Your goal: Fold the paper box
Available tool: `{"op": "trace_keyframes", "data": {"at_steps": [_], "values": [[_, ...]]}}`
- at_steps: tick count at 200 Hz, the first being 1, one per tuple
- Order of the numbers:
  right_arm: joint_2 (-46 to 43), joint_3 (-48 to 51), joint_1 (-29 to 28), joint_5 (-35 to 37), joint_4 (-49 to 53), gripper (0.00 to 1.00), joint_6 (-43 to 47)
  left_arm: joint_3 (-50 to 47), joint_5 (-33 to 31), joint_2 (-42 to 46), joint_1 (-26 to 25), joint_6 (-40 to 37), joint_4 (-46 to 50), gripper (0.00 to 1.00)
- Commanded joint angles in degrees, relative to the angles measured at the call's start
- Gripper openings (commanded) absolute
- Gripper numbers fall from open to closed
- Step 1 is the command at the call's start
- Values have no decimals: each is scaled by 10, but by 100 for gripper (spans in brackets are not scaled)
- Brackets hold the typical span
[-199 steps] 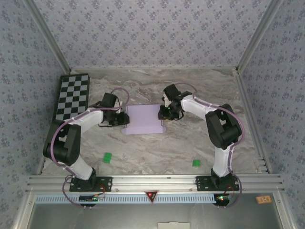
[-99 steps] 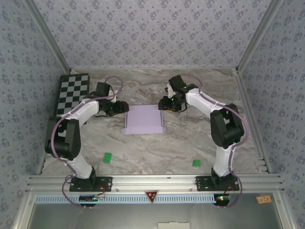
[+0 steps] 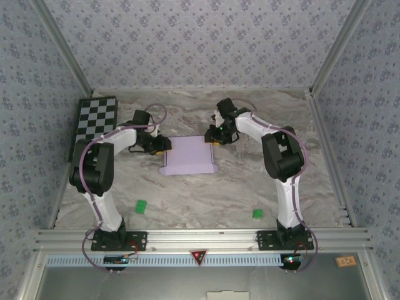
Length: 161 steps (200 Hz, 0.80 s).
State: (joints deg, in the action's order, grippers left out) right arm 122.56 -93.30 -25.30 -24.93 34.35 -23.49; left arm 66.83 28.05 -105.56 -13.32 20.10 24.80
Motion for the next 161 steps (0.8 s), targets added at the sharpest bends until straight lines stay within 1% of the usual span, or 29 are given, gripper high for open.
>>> {"op": "trace_keyframes", "data": {"at_steps": [1,17,32,69,102,119,133,161], "values": [[21,-4,-18,-17,9,25,6,3,21,-22,-26,2,-5,33],[11,8,-23,-15,10,19,8,-11,20,-16,-36,11,-14,28],[-9,29,-25,1,14,18,13,-33,18,2,-46,21,-27,26],[-78,118,-27,23,20,19,25,-105,13,61,-73,47,-45,25],[-137,183,-27,46,17,23,26,-152,-3,106,-103,75,-58,27],[-159,211,-26,57,6,28,19,-167,-13,122,-106,81,-61,31],[-169,224,-22,64,3,32,15,-161,-37,133,-105,71,-41,40],[-205,236,-17,90,6,42,29,-122,-81,151,-90,29,20,51]]}}
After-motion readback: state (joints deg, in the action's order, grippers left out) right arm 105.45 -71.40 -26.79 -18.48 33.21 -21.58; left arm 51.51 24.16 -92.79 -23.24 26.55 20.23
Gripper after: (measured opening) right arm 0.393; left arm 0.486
